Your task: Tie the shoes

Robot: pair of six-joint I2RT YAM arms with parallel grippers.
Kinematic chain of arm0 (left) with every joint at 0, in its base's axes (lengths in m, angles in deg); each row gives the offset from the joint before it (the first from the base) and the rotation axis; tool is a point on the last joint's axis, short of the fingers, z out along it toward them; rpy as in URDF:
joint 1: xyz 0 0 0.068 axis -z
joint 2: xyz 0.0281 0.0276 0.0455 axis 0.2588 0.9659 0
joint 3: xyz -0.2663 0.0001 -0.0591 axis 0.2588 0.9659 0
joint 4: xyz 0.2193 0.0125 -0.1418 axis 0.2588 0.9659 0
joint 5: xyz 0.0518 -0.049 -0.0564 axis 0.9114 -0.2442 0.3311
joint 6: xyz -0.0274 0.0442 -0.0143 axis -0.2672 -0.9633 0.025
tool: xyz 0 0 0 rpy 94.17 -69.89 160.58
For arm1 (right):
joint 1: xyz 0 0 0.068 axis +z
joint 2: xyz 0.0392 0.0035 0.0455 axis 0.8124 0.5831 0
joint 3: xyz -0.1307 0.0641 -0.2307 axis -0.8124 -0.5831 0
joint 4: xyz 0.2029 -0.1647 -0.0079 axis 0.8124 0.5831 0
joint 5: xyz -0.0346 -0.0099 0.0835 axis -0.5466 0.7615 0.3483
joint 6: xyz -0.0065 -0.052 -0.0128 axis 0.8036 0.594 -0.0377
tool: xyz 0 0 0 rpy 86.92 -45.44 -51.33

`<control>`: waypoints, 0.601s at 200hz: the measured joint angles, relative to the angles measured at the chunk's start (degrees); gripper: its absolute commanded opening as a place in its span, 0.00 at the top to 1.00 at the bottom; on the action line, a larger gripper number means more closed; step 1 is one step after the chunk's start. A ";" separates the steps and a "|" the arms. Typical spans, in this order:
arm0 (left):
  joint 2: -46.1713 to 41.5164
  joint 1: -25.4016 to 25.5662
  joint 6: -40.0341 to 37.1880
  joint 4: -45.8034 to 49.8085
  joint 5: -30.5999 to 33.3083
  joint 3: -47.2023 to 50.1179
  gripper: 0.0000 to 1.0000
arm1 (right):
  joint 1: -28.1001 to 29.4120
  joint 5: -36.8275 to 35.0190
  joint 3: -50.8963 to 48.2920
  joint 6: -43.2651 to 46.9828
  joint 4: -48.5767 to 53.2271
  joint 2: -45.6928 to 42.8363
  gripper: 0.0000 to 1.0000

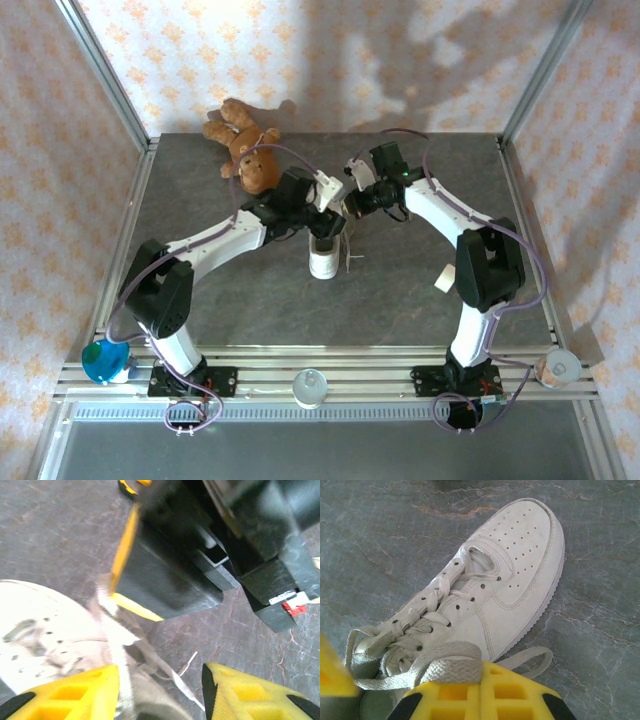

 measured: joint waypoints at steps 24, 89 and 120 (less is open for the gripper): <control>-2.91 -5.46 -3.41 -0.59 -4.70 0.33 0.56 | 0.00 -0.02 -1.53 0.15 -1.40 -0.57 1.00; 5.14 -11.93 -20.50 -4.59 -16.44 -0.72 0.63 | 0.83 -3.13 -7.02 0.11 -8.70 -3.48 1.00; 12.24 -11.93 -27.87 -4.61 -21.18 -2.89 0.59 | 1.25 -4.98 -7.76 0.28 -11.28 -3.48 1.00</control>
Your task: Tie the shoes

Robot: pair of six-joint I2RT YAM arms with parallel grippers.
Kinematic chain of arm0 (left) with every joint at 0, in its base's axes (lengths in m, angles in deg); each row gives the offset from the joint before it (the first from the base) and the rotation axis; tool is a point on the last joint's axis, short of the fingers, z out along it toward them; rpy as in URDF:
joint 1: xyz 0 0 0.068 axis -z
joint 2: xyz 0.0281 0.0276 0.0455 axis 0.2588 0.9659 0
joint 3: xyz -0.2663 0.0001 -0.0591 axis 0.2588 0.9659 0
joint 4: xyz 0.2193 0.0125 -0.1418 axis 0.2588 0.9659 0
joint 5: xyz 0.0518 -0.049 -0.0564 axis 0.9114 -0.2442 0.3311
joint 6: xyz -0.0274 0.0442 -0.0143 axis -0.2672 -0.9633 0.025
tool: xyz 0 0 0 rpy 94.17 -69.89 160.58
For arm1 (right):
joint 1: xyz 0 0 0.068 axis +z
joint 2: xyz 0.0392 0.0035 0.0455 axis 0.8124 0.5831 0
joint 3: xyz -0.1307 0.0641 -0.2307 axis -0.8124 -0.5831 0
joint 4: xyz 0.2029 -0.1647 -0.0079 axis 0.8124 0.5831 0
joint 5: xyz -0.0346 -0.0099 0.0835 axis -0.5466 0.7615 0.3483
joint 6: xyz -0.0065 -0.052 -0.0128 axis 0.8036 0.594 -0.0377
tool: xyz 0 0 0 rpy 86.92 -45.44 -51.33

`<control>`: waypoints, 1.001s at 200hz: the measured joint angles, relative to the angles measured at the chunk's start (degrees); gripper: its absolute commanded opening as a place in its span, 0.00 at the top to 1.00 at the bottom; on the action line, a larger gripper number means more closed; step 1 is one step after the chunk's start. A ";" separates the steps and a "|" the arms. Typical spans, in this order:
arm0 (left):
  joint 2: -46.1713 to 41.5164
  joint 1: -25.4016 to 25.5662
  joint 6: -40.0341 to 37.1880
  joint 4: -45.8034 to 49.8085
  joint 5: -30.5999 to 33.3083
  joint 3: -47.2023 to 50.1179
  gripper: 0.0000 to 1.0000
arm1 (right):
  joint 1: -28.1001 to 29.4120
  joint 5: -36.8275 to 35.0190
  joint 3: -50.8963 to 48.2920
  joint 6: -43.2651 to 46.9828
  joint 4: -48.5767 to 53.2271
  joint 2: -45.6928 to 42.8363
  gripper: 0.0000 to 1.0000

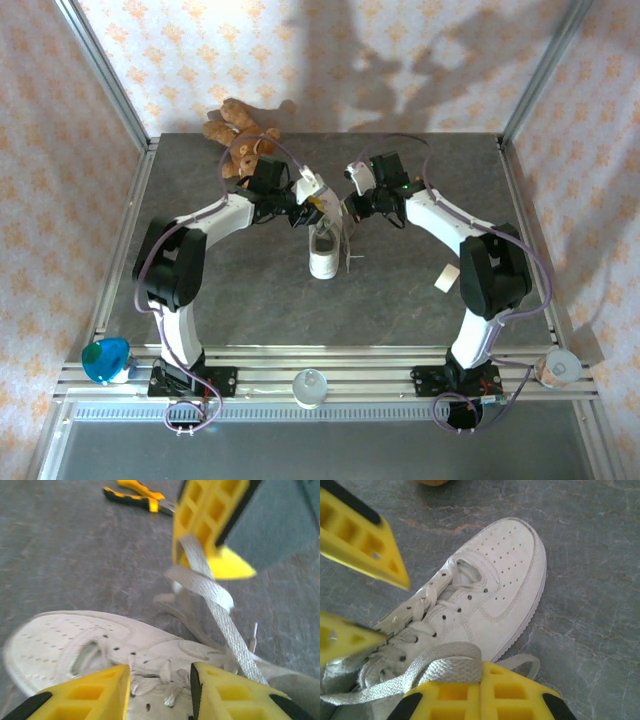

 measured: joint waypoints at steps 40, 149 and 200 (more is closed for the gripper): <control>2.38 -0.35 -6.84 -0.70 -4.87 -2.21 0.55 | 0.11 -0.39 -0.24 1.66 -1.77 0.00 1.00; 7.45 1.20 -14.47 5.16 -10.88 -9.99 0.56 | 0.68 -0.42 -0.22 4.37 -3.72 1.07 1.00; 9.16 1.53 -18.01 15.19 -11.23 -15.17 0.72 | 1.77 -2.78 -0.22 3.26 -4.11 1.36 1.00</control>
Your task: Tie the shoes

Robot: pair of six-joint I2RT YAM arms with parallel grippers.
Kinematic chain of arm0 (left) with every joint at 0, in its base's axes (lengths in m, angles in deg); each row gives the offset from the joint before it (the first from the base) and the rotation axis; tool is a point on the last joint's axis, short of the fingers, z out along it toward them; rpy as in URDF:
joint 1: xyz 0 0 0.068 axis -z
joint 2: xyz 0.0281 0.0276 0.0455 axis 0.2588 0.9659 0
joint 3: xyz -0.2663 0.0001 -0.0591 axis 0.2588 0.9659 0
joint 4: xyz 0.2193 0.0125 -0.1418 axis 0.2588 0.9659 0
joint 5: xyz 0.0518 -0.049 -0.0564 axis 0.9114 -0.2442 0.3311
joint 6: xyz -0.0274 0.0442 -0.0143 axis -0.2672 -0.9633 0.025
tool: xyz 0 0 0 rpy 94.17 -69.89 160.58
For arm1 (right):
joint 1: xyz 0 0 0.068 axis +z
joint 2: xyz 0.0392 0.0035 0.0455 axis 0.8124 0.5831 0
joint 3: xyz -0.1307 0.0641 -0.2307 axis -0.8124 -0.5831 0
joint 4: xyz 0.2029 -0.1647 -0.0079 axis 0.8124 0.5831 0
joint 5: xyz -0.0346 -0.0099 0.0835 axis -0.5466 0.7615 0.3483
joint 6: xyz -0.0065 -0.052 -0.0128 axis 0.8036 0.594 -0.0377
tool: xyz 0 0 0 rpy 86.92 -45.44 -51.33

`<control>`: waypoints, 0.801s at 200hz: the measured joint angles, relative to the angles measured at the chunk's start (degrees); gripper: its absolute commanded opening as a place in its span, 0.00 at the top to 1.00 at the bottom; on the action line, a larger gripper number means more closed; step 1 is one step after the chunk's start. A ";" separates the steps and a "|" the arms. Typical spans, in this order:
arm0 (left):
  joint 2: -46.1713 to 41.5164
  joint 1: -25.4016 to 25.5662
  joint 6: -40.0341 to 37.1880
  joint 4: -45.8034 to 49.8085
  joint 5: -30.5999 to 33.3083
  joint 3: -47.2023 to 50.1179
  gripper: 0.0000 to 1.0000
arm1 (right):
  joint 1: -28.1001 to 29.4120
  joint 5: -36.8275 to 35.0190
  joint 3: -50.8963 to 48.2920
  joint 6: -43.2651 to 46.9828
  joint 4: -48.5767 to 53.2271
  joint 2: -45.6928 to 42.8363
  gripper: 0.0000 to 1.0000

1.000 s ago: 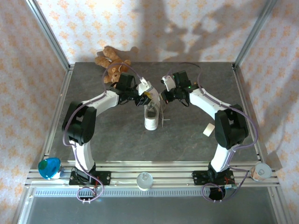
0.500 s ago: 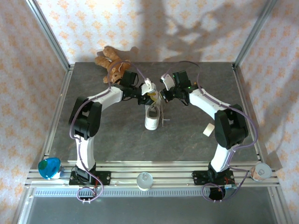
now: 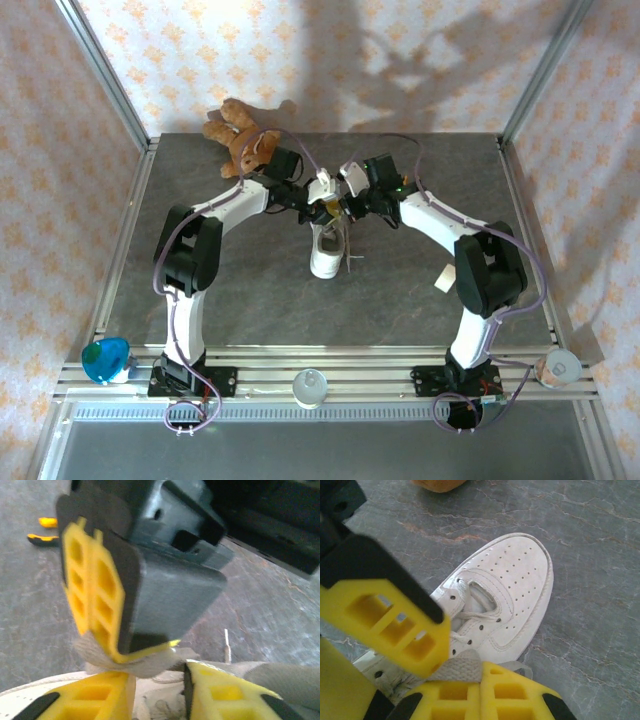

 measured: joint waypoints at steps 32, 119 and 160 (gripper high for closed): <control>1.46 0.00 -2.23 5.92 -0.02 -3.34 0.68 | 0.11 -2.47 -1.68 -2.14 -3.08 -0.46 1.00; 2.36 0.02 1.20 7.19 -0.31 -4.50 0.76 | 0.11 -5.81 -7.30 -6.69 -10.43 -3.52 1.00; 5.73 0.52 -2.27 14.08 -1.03 -10.93 0.70 | 0.11 -5.77 -7.82 -7.06 -13.11 -3.82 1.00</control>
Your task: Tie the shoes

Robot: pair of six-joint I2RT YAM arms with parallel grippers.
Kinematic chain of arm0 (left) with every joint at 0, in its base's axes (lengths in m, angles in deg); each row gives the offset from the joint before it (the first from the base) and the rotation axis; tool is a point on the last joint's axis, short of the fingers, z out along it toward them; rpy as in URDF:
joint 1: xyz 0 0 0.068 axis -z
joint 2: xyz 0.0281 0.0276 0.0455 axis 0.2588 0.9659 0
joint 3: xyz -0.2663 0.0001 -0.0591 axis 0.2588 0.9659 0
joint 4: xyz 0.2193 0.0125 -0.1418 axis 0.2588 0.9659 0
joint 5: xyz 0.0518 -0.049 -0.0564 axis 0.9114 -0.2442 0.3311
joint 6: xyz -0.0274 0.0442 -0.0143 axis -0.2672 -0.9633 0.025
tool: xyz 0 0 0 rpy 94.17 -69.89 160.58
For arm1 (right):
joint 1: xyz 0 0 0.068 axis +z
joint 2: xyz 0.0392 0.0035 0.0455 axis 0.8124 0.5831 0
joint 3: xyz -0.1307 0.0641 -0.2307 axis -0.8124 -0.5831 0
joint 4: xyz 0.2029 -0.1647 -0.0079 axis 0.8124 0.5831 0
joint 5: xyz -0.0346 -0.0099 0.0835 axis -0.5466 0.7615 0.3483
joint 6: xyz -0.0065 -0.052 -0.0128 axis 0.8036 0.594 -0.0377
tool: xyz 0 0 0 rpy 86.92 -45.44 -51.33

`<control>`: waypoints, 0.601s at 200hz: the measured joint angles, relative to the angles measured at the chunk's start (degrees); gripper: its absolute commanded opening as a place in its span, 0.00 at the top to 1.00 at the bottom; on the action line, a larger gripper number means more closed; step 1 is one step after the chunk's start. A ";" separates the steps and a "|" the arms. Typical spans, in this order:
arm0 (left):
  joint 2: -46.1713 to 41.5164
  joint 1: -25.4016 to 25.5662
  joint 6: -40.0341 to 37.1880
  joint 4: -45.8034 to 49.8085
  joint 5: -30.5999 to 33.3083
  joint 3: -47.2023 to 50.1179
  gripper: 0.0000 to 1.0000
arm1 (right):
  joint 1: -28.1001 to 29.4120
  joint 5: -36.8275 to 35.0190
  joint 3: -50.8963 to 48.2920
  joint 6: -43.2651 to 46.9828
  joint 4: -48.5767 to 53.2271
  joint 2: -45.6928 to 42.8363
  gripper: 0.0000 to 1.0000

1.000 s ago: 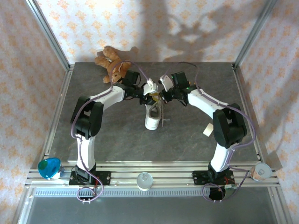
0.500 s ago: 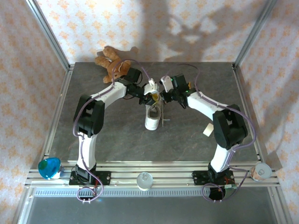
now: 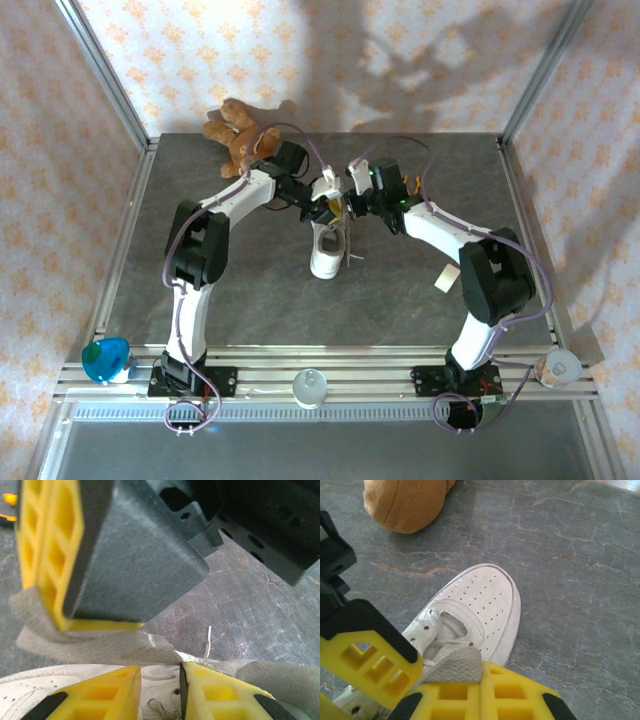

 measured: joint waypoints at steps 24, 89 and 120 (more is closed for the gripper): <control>0.92 0.50 0.02 0.76 -0.48 -1.40 0.69 | 0.11 0.00 -0.42 -0.02 -0.68 -0.04 1.00; 0.04 1.03 11.43 -10.56 -1.40 3.67 0.62 | 0.11 -0.04 -1.64 -1.86 -3.48 -0.04 1.00; -0.31 1.53 16.92 -15.76 -1.77 5.90 0.71 | 0.09 -0.35 -2.69 -3.32 -4.57 -0.15 1.00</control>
